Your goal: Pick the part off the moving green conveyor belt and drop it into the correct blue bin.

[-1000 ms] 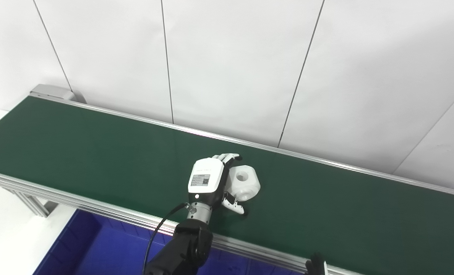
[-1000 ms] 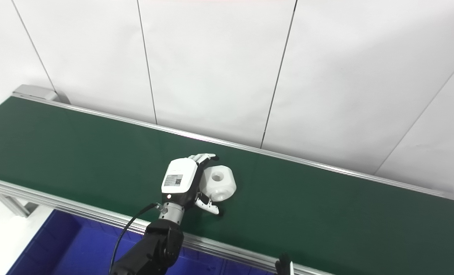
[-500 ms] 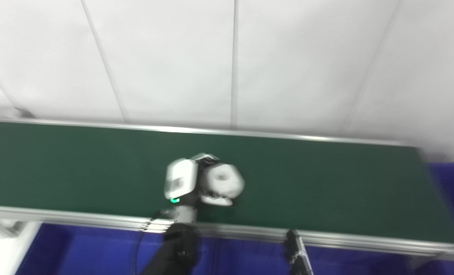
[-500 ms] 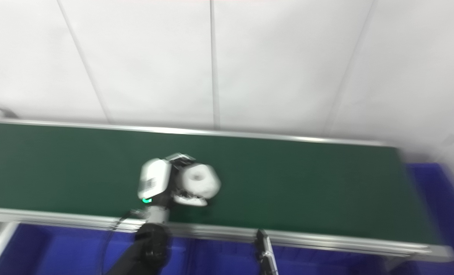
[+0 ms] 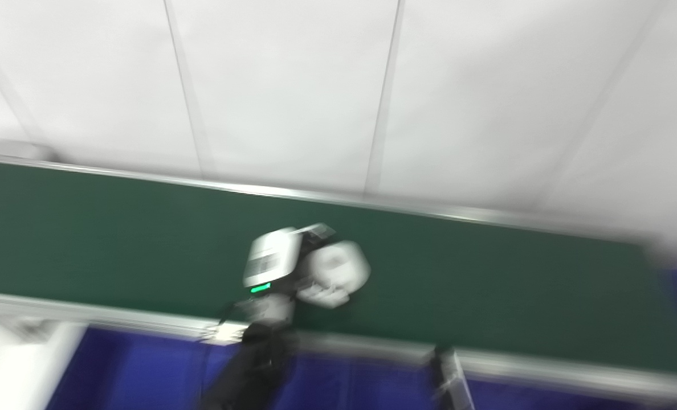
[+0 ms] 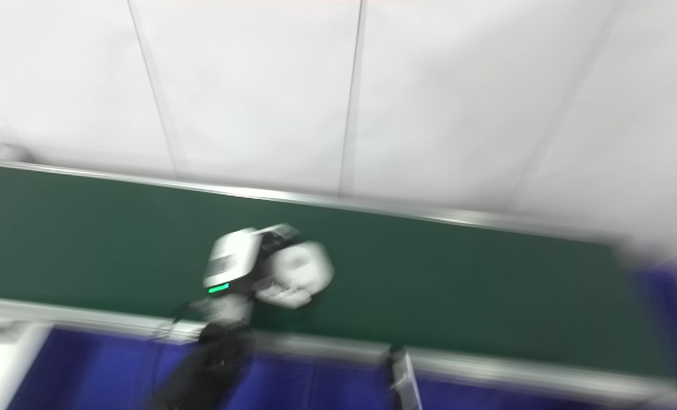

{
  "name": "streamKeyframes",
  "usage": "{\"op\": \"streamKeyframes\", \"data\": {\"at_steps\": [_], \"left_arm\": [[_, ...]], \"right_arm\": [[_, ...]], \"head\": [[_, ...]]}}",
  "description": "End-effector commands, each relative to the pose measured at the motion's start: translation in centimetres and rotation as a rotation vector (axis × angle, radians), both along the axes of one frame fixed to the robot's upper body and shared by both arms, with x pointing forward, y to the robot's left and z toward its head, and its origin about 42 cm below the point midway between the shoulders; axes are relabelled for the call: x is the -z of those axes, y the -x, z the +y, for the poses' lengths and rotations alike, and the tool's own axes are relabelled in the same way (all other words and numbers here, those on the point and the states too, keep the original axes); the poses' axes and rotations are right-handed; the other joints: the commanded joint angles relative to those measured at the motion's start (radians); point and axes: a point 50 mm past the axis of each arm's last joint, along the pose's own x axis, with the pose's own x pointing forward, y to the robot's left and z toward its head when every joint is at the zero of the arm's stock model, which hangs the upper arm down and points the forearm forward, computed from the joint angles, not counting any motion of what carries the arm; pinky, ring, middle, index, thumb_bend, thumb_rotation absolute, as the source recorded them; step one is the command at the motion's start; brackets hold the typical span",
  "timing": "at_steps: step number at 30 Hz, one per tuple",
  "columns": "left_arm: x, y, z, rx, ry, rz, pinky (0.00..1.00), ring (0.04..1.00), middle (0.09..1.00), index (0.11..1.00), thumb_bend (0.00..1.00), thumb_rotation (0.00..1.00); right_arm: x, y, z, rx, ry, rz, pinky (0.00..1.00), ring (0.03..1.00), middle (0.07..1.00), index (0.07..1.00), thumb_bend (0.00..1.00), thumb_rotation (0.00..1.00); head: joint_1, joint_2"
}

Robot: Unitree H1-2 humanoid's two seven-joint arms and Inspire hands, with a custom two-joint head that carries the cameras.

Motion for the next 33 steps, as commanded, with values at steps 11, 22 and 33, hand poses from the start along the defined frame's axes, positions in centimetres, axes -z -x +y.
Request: {"op": "streamKeyframes", "data": {"at_steps": [11, 22, 33], "left_arm": [[-11.2, 0.6, 2.2, 0.053, -0.016, -0.199, 0.31, 0.377, 0.445, 0.507, 0.52, 0.00], [-15.6, 7.3, 7.4, 0.001, -0.133, -0.162, 0.34, 0.414, 0.465, 0.504, 0.52, 0.00], [-16.1, 13.9, 12.0, -0.130, -0.222, -0.095, 0.30, 0.364, 0.427, 0.519, 0.52, 0.00]], "right_arm": [[-2.5, -1.2, 0.1, 0.005, -0.036, -0.054, 1.00, 1.000, 1.000, 1.000, 0.84, 1.00], [-3.9, -2.0, -3.1, -0.007, -0.042, -0.041, 1.00, 1.000, 1.000, 1.000, 0.86, 1.00], [-3.8, -2.7, -6.9, -0.024, -0.061, -0.025, 1.00, 1.000, 1.000, 1.000, 0.84, 1.00]], "head": [[0.133, 0.108], [0.351, 0.180], [0.531, 0.163]]}}
